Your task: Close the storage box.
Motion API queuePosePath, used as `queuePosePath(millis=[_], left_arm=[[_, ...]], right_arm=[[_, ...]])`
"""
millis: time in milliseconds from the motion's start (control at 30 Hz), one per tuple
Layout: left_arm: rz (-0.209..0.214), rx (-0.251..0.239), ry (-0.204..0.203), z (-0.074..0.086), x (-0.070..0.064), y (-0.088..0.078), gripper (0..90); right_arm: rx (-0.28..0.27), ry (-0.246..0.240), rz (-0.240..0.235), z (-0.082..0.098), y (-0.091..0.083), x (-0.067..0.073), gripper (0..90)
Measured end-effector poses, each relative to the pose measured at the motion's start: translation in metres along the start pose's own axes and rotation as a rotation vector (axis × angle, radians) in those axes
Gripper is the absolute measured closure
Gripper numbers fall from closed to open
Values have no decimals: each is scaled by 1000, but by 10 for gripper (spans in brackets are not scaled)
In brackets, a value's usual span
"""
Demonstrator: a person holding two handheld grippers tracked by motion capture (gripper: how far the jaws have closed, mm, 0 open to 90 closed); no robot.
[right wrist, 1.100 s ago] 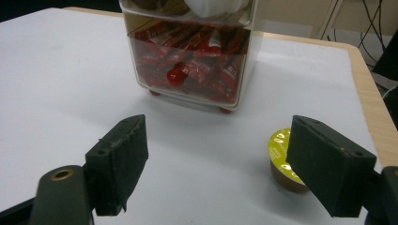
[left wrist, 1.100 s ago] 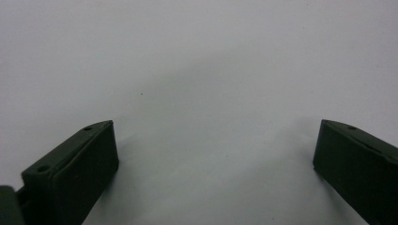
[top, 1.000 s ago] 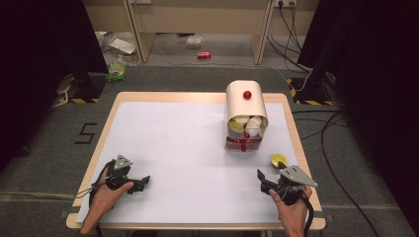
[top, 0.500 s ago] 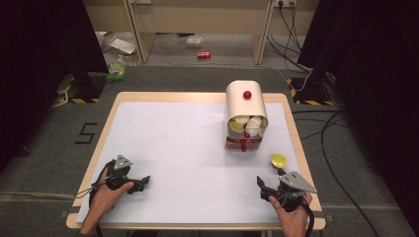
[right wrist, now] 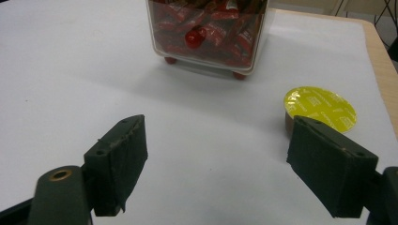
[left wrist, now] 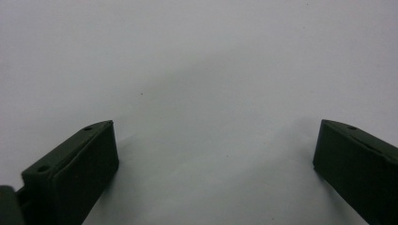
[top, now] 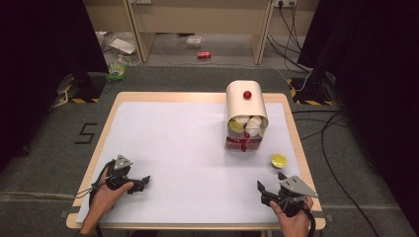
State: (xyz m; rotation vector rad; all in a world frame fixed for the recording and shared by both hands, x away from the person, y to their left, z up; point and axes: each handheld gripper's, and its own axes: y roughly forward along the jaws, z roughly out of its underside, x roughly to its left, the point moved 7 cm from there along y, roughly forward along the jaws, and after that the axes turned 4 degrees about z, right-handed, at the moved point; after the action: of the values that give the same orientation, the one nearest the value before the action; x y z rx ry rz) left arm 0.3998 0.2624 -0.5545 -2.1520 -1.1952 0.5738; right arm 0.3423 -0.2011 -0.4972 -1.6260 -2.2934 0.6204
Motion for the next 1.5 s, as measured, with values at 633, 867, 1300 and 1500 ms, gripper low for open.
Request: queuePosePath(millis=[633,867,1300,1500], left_arm=[[0,-2,0,0,0,0,0],[0,-2,0,0,0,0,0],[0,-2,0,0,0,0,0],[0,-2,0,0,0,0,0]], right_arm=[[49,12,-7,17,-14,-4,191],[69,11,-13,23,-16,-2,187],[166,-9,-33,40,-15,-1,181],[191,-11,-35,45,-16,-1,179]])
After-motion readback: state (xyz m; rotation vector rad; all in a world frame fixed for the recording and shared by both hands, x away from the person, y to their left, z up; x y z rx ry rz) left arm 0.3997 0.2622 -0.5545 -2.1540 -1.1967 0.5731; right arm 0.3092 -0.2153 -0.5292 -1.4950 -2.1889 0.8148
